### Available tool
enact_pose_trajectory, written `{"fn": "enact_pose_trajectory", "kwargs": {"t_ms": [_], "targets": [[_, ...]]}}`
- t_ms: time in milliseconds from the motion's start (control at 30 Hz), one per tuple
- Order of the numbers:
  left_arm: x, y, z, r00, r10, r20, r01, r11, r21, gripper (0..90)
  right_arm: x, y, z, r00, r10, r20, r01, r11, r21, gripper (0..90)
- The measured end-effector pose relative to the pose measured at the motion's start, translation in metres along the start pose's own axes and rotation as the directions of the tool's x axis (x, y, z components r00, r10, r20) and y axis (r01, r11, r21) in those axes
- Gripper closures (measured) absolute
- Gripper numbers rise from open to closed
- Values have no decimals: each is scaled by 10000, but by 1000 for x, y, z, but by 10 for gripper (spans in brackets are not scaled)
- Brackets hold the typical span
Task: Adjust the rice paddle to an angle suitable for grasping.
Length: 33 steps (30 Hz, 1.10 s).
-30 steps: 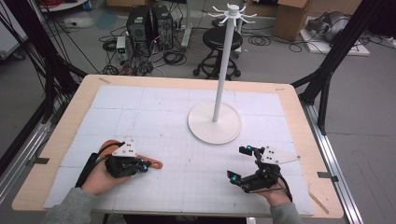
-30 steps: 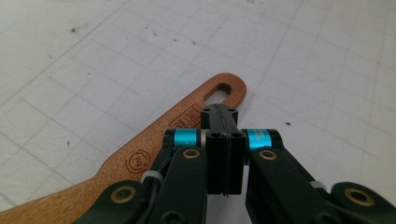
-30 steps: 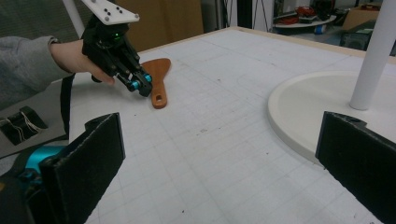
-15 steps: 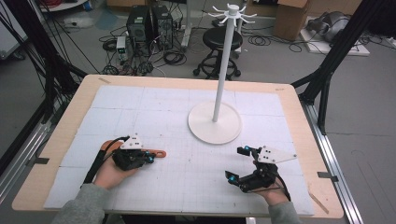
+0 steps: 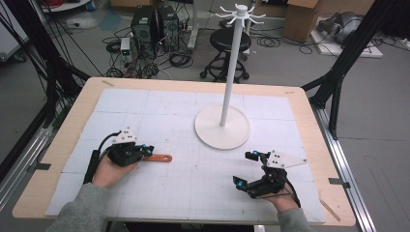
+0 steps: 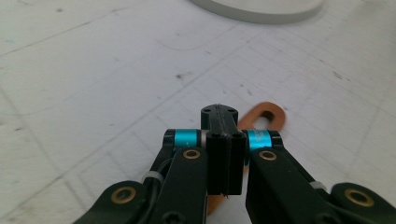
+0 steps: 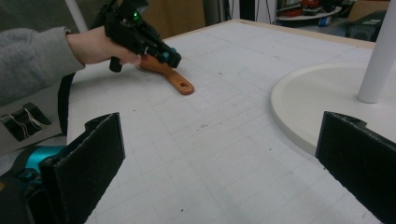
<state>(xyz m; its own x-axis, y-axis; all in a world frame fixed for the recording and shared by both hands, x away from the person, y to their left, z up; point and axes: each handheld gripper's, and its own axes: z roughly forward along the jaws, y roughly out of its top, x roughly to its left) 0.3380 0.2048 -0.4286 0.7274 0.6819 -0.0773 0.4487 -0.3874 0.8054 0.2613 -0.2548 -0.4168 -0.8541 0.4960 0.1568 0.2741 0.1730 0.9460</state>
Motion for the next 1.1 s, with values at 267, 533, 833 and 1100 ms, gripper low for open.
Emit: {"fn": "enact_pose_trajectory", "kwargs": {"t_ms": [267, 533, 833, 1100], "targets": [[29, 20, 10, 9962, -86, -865, 148, 9974, 712, 899, -1, 0, -1, 10000, -25, -38, 25, 10000, -20, 0], [43, 14, 26, 9981, -181, -589, 225, 9970, 744, 898, 1, -3, -2, 9999, -49, -121, 49, 10000, 24, 0], [58, 9, 17, 9938, -518, -984, 595, 9953, 765, 897, 0, -4, -2, 9999, 29, -99, -29, 10000, 64, 0], [61, 2, 13, 9942, 64, -1074, 76, 9915, 1296, 898, 0, -8, -7, 9999, 135, 40, -135, 9999, 50, 0]]}}
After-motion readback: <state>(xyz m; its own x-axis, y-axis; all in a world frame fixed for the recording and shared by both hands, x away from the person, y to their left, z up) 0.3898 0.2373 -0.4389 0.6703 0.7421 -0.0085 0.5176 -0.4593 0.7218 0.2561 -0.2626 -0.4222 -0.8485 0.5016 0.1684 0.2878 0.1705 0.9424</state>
